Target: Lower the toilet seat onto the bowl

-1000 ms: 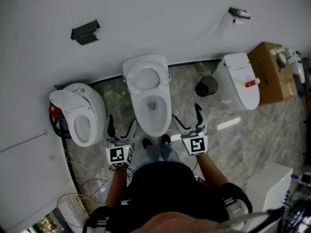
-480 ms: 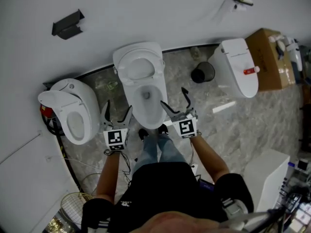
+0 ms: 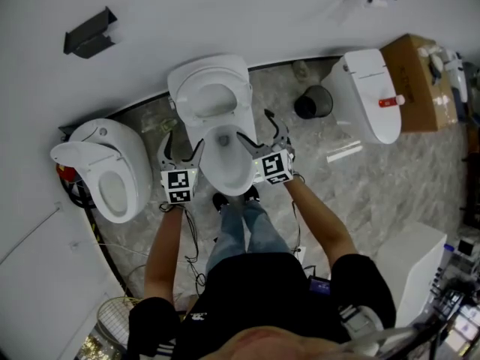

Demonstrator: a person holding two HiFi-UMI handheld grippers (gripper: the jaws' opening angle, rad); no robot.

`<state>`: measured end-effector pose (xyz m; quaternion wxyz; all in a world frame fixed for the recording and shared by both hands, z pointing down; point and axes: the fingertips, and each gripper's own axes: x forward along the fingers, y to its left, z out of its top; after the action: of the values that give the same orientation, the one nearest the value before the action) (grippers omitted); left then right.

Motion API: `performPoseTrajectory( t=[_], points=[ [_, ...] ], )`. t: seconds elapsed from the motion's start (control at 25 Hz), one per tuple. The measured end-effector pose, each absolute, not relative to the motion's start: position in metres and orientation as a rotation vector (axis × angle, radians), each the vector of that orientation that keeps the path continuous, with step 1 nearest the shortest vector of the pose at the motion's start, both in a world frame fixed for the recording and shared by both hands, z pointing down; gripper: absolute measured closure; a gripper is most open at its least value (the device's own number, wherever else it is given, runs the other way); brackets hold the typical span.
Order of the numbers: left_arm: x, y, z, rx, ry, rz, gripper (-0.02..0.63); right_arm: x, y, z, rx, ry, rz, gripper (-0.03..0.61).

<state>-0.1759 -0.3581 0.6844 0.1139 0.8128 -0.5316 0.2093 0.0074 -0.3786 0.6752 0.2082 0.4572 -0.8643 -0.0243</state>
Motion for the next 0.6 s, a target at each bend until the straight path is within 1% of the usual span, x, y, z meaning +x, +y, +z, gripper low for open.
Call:
performPoseTrajectory(
  t=[0.16,0.36,0.6],
  points=[
    [-0.173,-0.386,0.704,2.400,-1.533,0.705,0.222,-0.002,-0.409,0.689,1.204,-2.379,-0.132,0.143],
    [-0.160,-0.417,0.722,2.435,-1.508,0.801,0.229,-0.019,-0.441,0.713,1.103,-2.329,-0.205,0.189],
    [-0.144,-0.445,0.761,2.416,-1.429,0.841,0.236,-0.039,-0.473,0.748,1.006,-2.289,-0.214,0.190]
  ],
)
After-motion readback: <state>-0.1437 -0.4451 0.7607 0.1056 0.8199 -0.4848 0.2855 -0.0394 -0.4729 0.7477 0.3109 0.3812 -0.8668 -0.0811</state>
